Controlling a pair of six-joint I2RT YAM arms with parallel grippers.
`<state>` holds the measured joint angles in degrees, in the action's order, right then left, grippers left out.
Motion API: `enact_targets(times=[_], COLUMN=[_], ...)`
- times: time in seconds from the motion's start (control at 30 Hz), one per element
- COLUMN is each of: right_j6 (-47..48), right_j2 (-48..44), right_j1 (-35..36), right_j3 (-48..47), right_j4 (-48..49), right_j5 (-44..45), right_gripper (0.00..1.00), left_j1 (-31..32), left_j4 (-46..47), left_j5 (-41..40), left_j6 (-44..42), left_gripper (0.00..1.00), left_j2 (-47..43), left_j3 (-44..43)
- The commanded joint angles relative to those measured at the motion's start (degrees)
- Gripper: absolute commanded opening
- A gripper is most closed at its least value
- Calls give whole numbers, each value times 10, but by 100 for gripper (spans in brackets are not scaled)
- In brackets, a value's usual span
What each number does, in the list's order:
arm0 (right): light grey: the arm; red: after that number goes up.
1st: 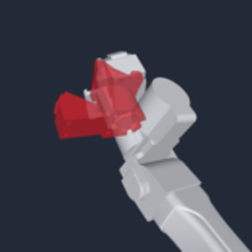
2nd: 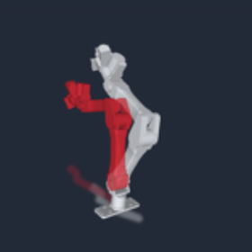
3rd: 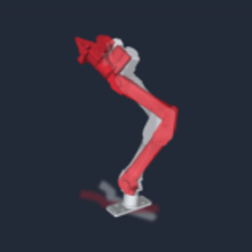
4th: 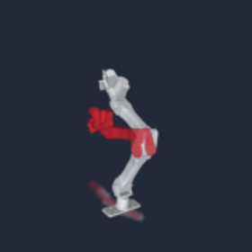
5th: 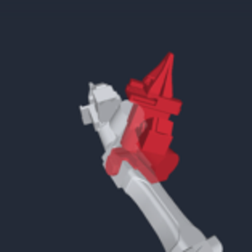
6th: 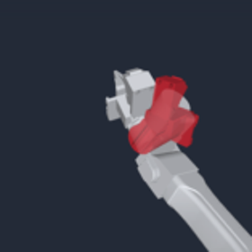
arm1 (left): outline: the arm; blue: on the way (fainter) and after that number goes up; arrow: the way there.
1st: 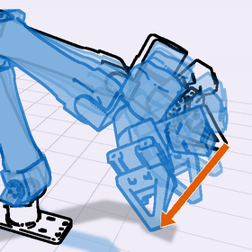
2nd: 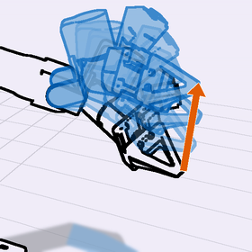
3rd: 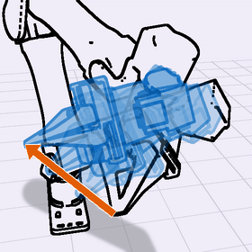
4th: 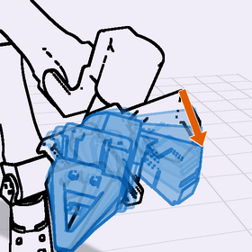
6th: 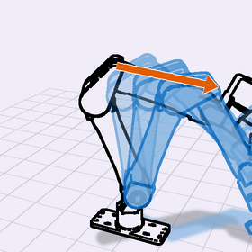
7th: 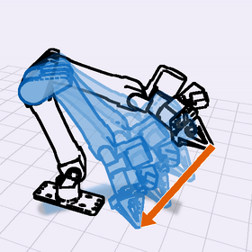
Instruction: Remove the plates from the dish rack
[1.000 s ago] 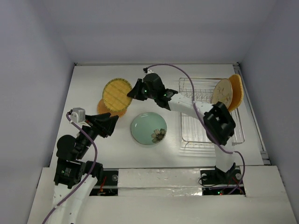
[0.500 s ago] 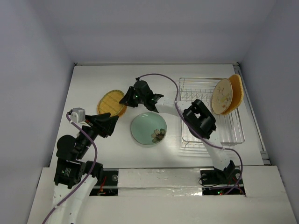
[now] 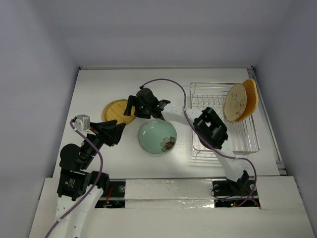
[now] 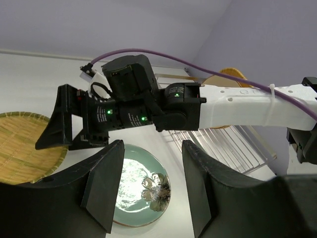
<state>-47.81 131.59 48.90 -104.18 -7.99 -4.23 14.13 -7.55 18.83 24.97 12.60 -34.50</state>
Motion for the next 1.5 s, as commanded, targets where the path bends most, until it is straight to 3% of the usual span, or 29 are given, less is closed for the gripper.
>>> enact_targets(times=[0.0, 0.17, 0.23, 0.3, 0.33, 0.4, 0.43, 0.47, 0.6, 0.7, 0.73, 0.77, 0.87, 1.0, 1.33, 1.47], right_j6=[61, 111, 132, 146, 157, 169, 175, 178, 191, 213, 228, 237, 262, 285, 311, 314], right_j2=[-46, -98, -170, -261, -293, -359, -422, -454, -612, -693, -707, -721, -716, -653, -540, -488], right_j1=[12, 12, 12, 5, -1, -30, -45, -64, -222, -296, -334, -352, -409, -450, -477, -477], right_j3=[-31, -7, 49, 111, 133, 179, 225, 249, 372, 419, 424, 426, 413, 380, 342, 318], right_j4=[-76, -119, -109, -102, -102, -112, -120, -138, -164, -211, -219, -232, -261, -268, -259, -257], right_j5=[69, 125, 169, 220, 235, 290, 306, 318, 338, 360, 363, 365, 368, 361, 360, 366], right_gripper=[98, 98, 94, 83, 61, 29, 3, 0, 0, 0, 4, 21, 46, 56, 54, 43], left_j1=[-3, -9, -9, -9, -9, -9, -9, -9, -9, -9, -2, -2, 10, 20, 26, 26], left_j4=[28, 28, 28, 28, 29, 29, 29, 29, 31, 23, 21, 22, 22, 21, 19, 18], left_j5=[2, 2, 3, 4, 5, 6, 7, 6, 4, -13, -15, -15, -13, -10, -13, -13], left_j6=[3, 3, 3, 2, 3, 3, 2, 2, 3, 3, 3, 3, 4, 3, 3, 3], left_gripper=[47, 47, 47, 47, 47, 45, 42, 39, 13, 7, 8, 8, 13, 19, 23, 24], left_j2=[-4, -4, -5, -5, -6, -6, -8, -8, -15, -27, -28, -28, -26, -23, -28, -28], left_j3=[1, 1, 2, 1, 2, 2, 2, 2, 3, 0, -1, -1, 0, -1, -1, -2])
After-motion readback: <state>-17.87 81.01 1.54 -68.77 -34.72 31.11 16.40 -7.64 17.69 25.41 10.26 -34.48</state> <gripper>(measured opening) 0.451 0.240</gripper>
